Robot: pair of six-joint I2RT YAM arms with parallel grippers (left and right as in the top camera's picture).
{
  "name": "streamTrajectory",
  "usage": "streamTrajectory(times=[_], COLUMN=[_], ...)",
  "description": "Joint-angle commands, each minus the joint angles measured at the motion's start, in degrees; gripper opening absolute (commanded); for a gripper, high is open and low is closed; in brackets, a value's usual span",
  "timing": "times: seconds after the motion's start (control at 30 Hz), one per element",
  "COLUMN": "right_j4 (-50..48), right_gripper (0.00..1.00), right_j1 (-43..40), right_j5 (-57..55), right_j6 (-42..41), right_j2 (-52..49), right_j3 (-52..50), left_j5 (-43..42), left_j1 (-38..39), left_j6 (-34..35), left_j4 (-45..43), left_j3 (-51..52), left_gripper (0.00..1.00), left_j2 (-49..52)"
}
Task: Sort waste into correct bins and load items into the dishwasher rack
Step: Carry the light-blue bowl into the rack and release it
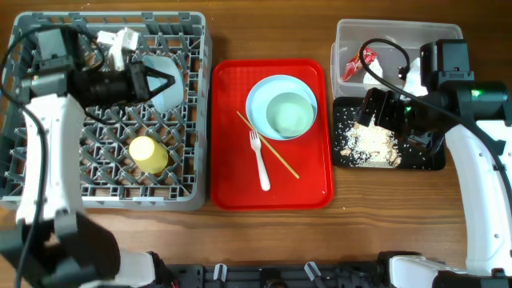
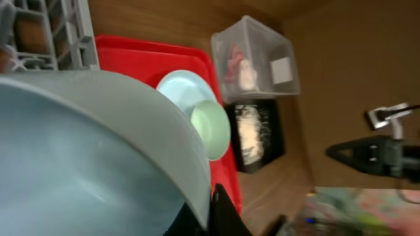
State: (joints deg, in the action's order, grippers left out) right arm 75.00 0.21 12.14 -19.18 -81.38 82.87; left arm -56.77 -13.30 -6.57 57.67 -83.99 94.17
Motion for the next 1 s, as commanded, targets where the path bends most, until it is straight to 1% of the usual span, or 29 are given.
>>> streamTrajectory(times=[0.0,0.2,0.3,0.37,0.4,0.43,0.5,0.53,0.57,0.6,0.63,0.7,0.77,0.87,0.93,0.97], right_j4=[0.1,0.1,0.0,0.0,0.1,0.1,0.0,0.0,0.0,0.1,0.0,0.0,0.1,0.1,0.1,0.1], right_gripper=[0.98,0.98,0.98,0.98,0.98,0.98,0.98,0.98,0.98,0.98,0.98,0.98,0.98,0.98,0.98,0.98], right_j1=[-0.2,-0.2,-0.2,-0.2,-0.2,-0.2,-0.2,-0.2,-0.2,-0.2,-0.2,-0.2,-0.2,-0.2,-0.2,-0.2], right_j5=[-0.7,-0.7,-0.7,-0.7,-0.7,-0.7,-0.7,-0.7,-0.7,-0.7,-0.7,-0.7,-0.7,-0.7,-0.7,-0.7], right_j6=[1.0,1.0,1.0,1.0,1.0,1.0,1.0,1.0,1.0,1.0,1.0,1.0,1.0,1.0,1.0,1.0], right_j2=[0.6,0.6,0.6,0.6,0.6,0.6,0.6,0.6,0.6,0.6,0.6,0.6,0.6,0.6,0.6,0.6], right_j3=[0.3,0.3,0.3,0.3,0.3,0.3,0.3,0.3,0.3,0.3,0.3,0.3,0.3,0.3,0.3,0.3], left_j5=[-9.9,-9.9,-9.5,-5.7,-3.0,-1.2,3.5,4.9,7.0,8.2,8.9,9.1,9.1,8.6,6.5,5.8], left_j1=[-2.6,-4.8,-6.2,-7.5,-8.5,-9.2,-11.3,-12.2,-13.4,-14.1,-14.8,-16.1,-17.5,-19.0,-19.3,-18.7], left_j6=[-2.2,-2.2,-2.3,-2.2,-2.0,-2.0,-2.0,-2.0,-2.0,-2.0,-2.0,-2.0,-1.7,1.0,1.0,1.0], left_j4=[-0.2,0.2,1.2,1.9,2.8,3.5,5.4,6.2,7.3,8.1,8.9,10.0,10.8,10.9,10.9,10.6], left_j3=[-0.6,-0.6,-0.5,-0.5,-0.5,-0.5,-0.5,-0.5,-0.5,-0.5,-0.5,-0.5,-0.5,-0.6,-0.6,-0.6], left_gripper=[0.04,0.04,0.04,0.04,0.07,0.18,0.37,0.4,0.54,0.57,0.61,0.82,1.0,1.0,1.0,1.0], left_j2=[7.1,14.1,15.4,15.4,15.4,15.4,15.3,15.3,15.4,15.3,15.4,15.3,15.3,15.0,13.5,11.3])
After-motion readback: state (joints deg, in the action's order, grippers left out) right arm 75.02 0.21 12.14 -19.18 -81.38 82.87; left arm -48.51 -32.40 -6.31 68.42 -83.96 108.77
